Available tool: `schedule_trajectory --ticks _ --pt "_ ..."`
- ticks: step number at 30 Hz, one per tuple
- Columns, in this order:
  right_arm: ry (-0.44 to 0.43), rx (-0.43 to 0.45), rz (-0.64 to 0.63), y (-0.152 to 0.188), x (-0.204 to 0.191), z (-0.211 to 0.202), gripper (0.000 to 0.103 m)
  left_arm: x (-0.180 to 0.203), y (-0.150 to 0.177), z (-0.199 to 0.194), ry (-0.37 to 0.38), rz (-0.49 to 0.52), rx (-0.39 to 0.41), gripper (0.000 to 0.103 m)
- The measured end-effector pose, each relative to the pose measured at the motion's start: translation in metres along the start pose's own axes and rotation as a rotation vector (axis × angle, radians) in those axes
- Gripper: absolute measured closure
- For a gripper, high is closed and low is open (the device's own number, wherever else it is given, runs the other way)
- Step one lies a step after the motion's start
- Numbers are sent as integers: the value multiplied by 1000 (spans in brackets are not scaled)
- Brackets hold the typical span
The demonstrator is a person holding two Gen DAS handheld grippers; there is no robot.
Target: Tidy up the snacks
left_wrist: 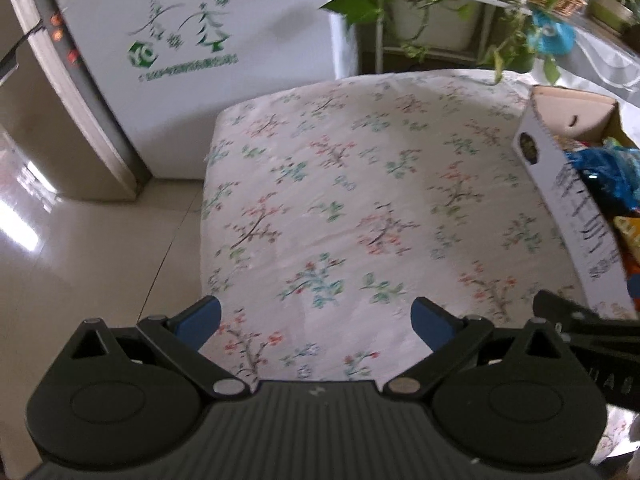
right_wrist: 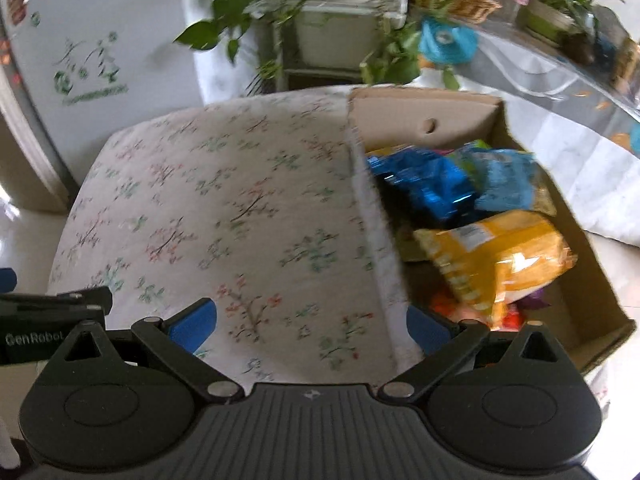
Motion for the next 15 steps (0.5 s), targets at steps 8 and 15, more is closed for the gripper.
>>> schedule_trajectory --ticks 8,15 --pt "-31 -68 9 15 -26 20 0 -33 8 12 -21 -71 -24 2" --pt "-20 -87 -1 30 -41 45 0 -44 11 16 -10 -98 -29 2"
Point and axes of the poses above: each gripper's, at about its wrist camera, not at the fingertips, and z roughly the way its jaws point, x to its right, y to its underside, the point moved 6 cm from there along z, roughly the way its jaws point, and after that the axes turned 14 degrees about x, right-handed, at the moved point
